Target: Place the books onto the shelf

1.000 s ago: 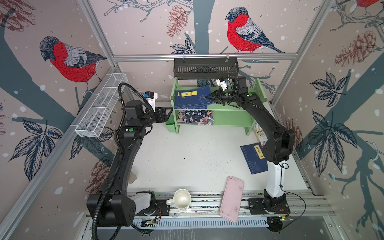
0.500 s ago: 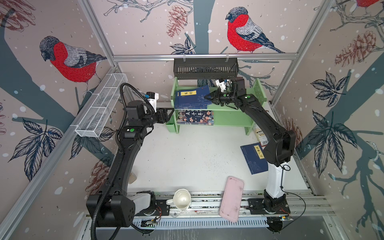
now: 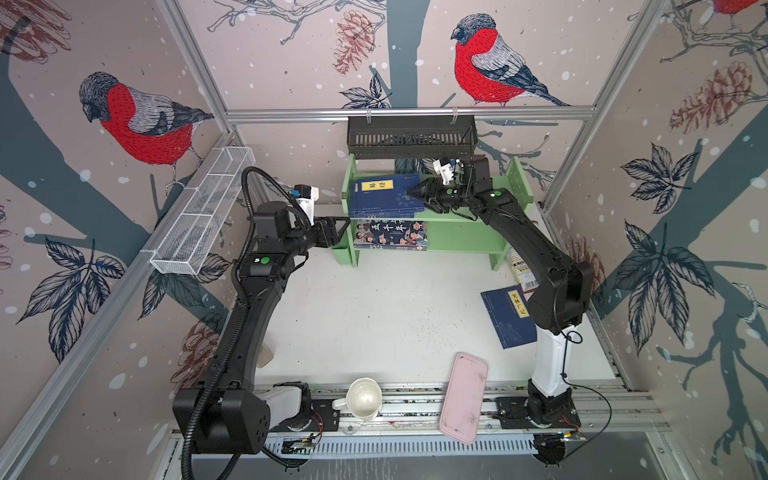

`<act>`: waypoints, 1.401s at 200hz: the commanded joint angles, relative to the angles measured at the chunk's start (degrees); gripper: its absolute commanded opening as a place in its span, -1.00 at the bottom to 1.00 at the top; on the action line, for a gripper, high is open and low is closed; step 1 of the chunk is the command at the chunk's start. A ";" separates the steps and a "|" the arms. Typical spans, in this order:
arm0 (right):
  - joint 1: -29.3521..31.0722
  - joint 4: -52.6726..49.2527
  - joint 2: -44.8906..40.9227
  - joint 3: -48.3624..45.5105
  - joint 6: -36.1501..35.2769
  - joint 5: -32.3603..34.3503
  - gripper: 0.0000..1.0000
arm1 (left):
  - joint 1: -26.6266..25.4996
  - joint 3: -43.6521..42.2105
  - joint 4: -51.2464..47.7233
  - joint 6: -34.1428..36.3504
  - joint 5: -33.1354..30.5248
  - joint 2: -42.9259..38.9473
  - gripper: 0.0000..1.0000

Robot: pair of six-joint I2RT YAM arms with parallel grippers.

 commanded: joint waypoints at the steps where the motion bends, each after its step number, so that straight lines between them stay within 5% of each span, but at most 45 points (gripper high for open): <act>1: 0.19 -2.96 0.17 1.77 -3.01 2.95 0.17 | -0.09 -0.22 1.78 1.97 -0.91 -0.22 0.33; 106: 1.67 -8.37 -3.16 5.21 -10.24 16.84 0.20 | -0.21 0.61 1.28 7.62 -4.72 0.29 0.35; 187: 2.67 -8.71 -3.46 4.67 -12.57 16.59 0.18 | -0.27 -2.73 5.04 15.71 -5.07 1.70 0.41; 280: 4.04 -11.36 -1.05 7.42 -14.53 16.64 0.18 | -0.54 -4.48 10.58 16.46 -3.51 4.23 0.47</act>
